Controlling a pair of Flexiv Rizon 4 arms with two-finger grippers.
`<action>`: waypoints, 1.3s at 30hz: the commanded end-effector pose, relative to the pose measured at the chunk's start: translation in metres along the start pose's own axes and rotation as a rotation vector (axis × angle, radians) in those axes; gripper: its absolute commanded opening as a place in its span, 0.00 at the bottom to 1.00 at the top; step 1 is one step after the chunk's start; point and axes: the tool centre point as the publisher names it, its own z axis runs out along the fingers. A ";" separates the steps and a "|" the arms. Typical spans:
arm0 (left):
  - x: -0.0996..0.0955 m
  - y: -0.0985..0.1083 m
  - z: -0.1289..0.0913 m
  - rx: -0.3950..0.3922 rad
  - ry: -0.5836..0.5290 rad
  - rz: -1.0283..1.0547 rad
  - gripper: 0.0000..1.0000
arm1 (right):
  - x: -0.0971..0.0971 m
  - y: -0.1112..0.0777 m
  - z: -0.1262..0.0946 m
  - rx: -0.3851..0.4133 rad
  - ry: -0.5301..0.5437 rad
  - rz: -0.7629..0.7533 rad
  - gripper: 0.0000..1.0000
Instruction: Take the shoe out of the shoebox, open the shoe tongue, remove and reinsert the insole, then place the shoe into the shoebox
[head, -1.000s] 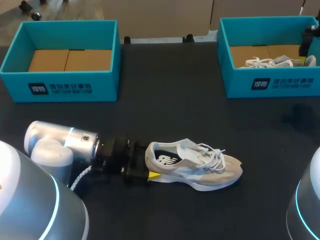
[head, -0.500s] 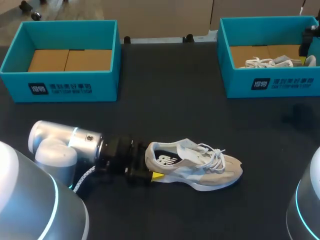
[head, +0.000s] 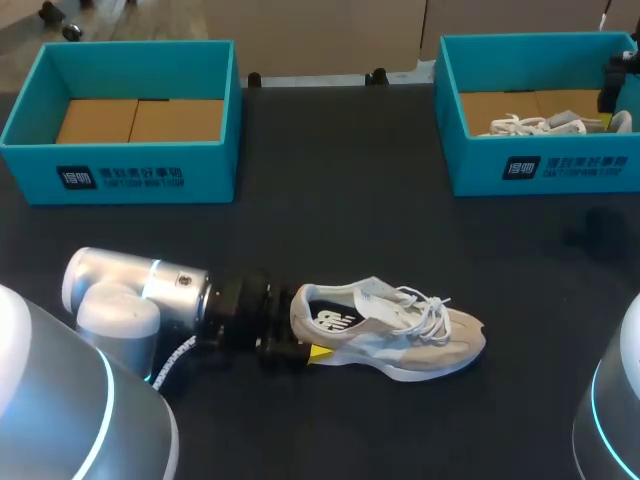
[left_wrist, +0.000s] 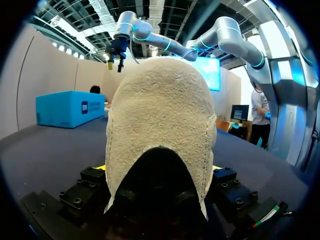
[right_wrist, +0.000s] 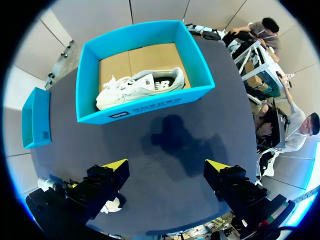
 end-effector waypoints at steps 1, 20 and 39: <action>0.000 0.002 0.004 0.003 -0.001 -0.001 0.00 | 0.000 0.000 0.000 -0.001 0.001 0.000 1.00; 0.001 0.004 0.003 -0.002 0.022 -0.012 0.00 | 0.008 -0.004 -0.008 -0.008 0.010 0.011 1.00; 0.001 0.004 0.003 -0.002 0.022 -0.012 0.00 | 0.094 -0.090 0.002 -0.019 0.056 -0.060 1.00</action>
